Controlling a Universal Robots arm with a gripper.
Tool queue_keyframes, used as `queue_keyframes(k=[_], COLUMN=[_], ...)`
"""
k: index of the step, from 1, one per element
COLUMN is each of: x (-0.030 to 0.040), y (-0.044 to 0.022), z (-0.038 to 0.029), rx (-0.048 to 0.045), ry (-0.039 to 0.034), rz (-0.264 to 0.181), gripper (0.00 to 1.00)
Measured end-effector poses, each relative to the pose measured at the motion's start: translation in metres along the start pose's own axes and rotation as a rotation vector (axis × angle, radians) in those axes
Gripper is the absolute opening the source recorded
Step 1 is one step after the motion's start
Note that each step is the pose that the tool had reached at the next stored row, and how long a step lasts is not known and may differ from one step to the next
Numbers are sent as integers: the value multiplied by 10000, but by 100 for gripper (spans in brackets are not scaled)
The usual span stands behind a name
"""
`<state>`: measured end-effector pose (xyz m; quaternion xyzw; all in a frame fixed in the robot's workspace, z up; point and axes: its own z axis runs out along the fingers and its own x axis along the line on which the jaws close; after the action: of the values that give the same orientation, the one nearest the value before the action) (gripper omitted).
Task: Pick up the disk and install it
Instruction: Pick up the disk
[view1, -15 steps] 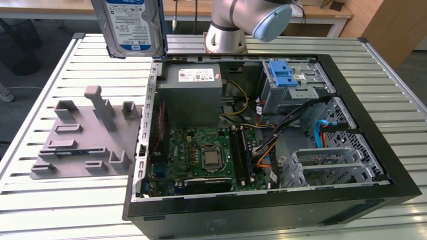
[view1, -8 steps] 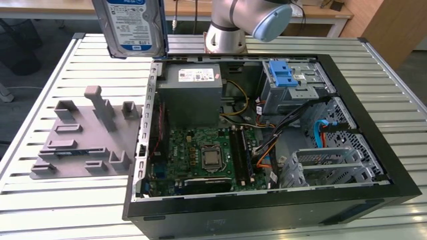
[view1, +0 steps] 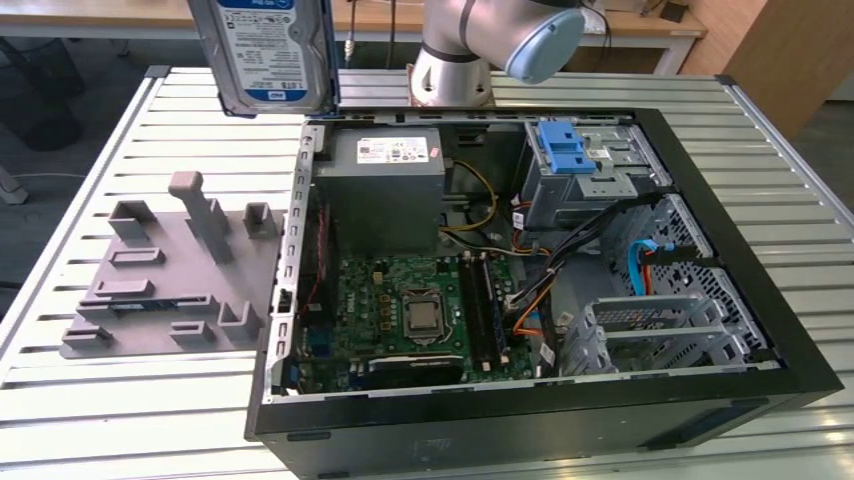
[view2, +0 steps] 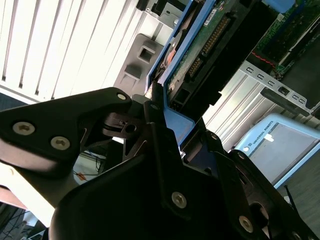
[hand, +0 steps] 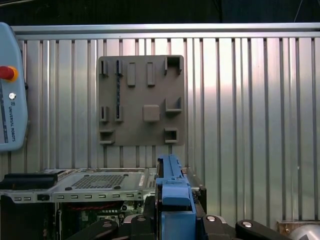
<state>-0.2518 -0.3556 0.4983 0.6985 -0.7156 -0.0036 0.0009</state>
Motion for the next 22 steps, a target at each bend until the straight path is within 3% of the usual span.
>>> queue_keyframes(k=[22], x=[-2], y=[-94], z=[0], rx=[0], ry=[0], rz=[0], gripper=[36])
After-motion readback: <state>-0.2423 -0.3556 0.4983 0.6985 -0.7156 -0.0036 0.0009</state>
